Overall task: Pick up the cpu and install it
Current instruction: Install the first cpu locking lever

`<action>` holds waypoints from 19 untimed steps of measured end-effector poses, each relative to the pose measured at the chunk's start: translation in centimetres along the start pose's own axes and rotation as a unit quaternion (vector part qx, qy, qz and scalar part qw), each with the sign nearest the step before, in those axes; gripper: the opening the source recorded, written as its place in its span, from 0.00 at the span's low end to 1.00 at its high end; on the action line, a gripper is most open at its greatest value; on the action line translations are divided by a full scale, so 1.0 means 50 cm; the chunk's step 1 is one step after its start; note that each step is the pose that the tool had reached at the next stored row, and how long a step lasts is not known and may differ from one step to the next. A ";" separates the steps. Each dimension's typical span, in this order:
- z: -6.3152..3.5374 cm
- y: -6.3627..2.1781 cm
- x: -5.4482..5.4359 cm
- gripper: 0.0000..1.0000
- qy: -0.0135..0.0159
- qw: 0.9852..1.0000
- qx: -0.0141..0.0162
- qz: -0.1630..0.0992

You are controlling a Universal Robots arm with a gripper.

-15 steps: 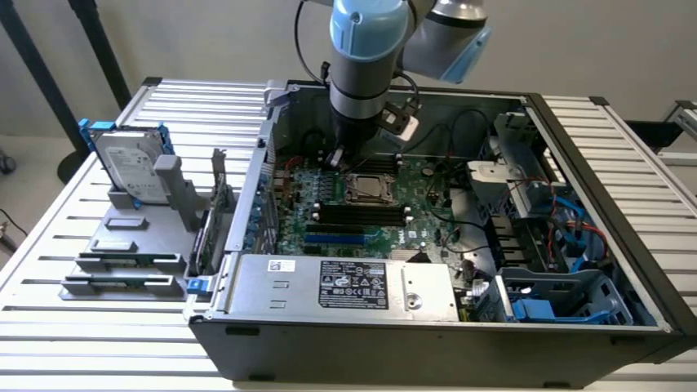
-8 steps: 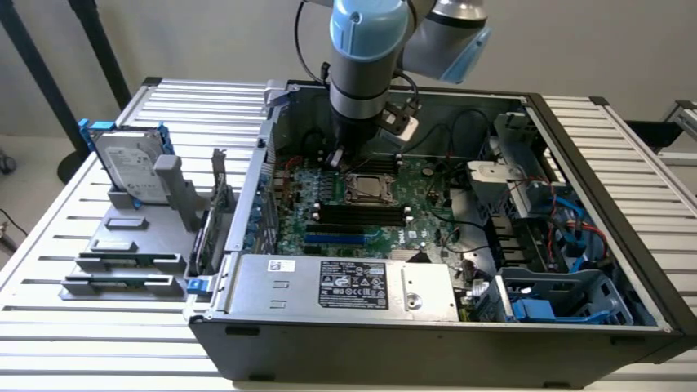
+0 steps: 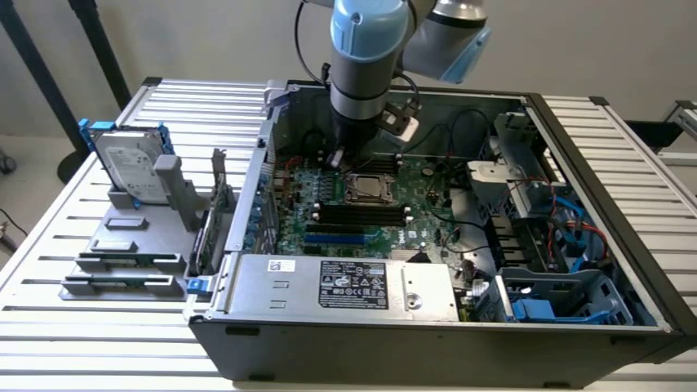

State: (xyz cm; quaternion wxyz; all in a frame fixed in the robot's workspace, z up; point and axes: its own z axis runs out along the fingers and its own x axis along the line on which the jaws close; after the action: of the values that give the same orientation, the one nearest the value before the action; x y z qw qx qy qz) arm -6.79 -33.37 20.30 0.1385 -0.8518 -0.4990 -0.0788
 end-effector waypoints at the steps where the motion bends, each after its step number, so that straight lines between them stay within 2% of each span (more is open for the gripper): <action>1: 0.000 0.001 0.000 0.11 0.000 1.000 0.000 0.000; 19: 0.003 0.014 0.007 0.11 -0.001 1.000 0.000 0.000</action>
State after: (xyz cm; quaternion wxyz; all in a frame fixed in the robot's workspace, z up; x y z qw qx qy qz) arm -6.02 -33.37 20.12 0.1380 -0.8519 -0.4991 -0.0785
